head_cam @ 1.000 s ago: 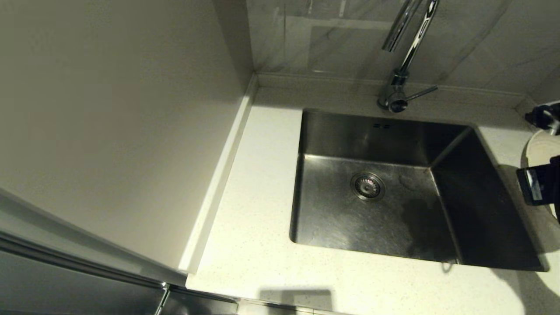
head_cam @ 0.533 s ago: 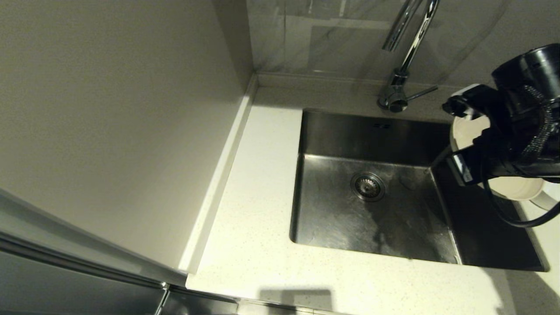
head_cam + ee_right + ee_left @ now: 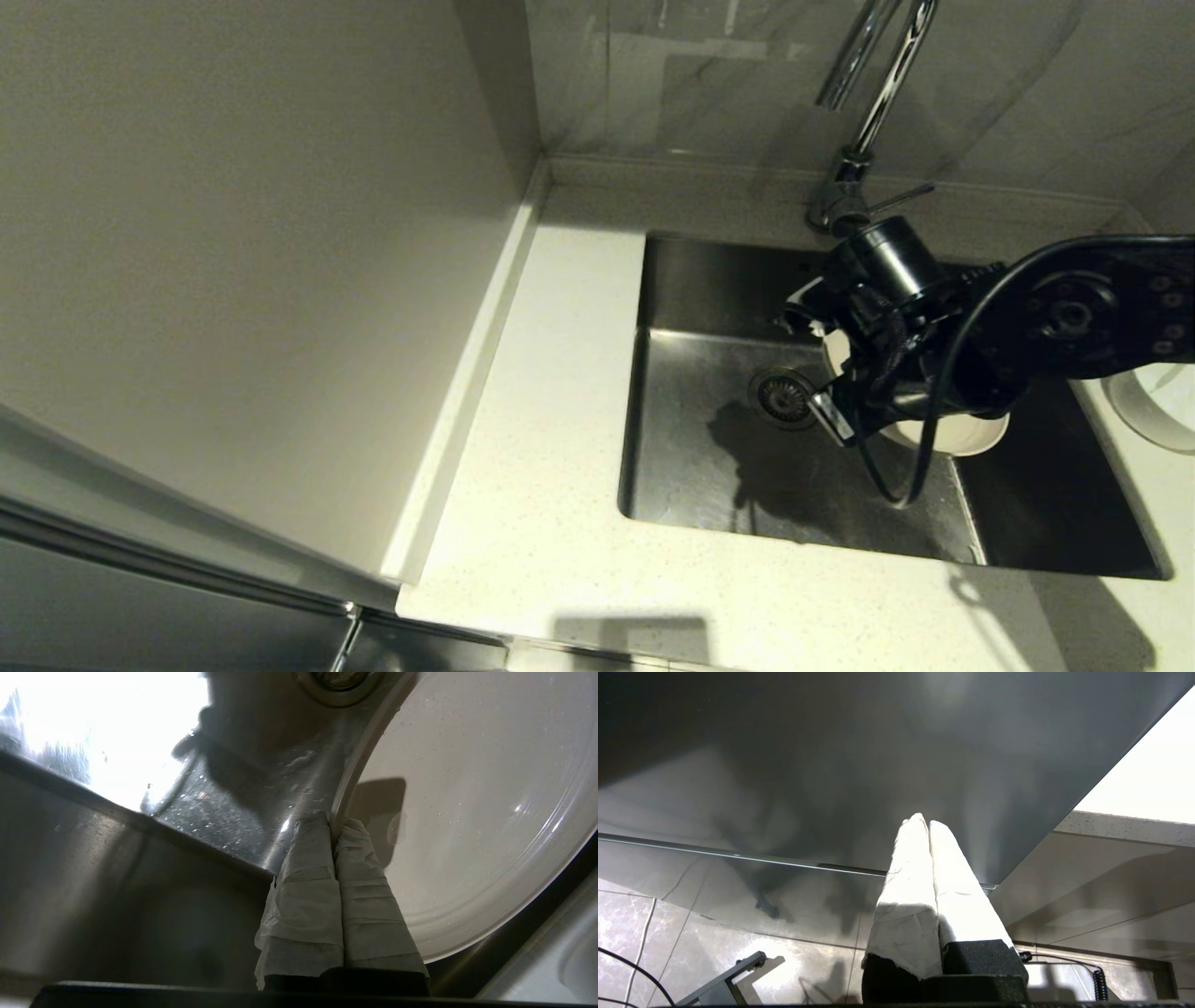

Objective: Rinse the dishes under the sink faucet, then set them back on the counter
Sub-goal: Put a plate into the sink

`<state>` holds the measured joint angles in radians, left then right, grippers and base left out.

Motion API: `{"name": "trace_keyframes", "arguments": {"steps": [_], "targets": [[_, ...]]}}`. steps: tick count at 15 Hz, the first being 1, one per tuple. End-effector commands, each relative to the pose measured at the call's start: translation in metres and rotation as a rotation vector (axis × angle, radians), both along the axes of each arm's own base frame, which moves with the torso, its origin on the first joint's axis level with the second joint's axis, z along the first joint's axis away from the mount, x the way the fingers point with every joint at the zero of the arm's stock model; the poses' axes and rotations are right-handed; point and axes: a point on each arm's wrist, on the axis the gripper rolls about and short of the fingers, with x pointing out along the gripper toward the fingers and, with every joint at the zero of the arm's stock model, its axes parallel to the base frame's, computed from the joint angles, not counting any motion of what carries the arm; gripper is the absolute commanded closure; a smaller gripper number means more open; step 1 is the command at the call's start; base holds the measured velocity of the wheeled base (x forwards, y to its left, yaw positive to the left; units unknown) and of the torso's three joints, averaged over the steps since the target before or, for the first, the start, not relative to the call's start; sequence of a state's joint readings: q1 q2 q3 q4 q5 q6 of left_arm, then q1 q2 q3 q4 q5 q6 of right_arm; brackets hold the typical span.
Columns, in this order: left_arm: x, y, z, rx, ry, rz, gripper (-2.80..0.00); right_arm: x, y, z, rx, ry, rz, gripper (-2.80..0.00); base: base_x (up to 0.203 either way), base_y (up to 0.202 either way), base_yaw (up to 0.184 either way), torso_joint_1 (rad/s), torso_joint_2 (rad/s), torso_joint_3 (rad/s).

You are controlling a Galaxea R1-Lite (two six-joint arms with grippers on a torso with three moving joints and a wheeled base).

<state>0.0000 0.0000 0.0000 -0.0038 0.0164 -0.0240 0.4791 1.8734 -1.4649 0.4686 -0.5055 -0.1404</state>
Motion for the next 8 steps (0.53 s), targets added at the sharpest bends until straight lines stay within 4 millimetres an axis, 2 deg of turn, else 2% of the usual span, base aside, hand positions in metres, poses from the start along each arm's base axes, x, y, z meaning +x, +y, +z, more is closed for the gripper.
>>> {"name": "trace_keyframes", "arguments": {"steps": [1, 3, 6, 8], "targets": [[0.000, 0.000, 0.000, -0.001, -0.004, 0.000, 0.00, 0.022, 0.012, -0.034, -0.026, 0.048, -0.003, 0.00, 0.000, 0.000, 0.000, 0.000, 0.00, 0.000], [0.000, 0.000, 0.000, -0.001, -0.004, 0.000, 0.00, 0.046, 0.013, -0.038, 0.025, -0.034, -0.054, 0.00, 0.000, 0.000, 0.000, 0.000, 0.00, 0.000], [0.000, 0.000, 0.000, -0.001, -0.004, 0.000, 0.00, 0.090, -0.009, -0.030, 0.069, -0.202, -0.187, 0.00, 0.000, 0.000, 0.000, 0.000, 0.00, 0.000], [0.000, 0.000, 0.000, -0.001, -0.004, 0.000, 0.00, 0.118, -0.028, -0.040, 0.058, -0.250, -0.271, 0.00, 0.000, 0.000, 0.000, 0.000, 0.00, 0.000]]}}
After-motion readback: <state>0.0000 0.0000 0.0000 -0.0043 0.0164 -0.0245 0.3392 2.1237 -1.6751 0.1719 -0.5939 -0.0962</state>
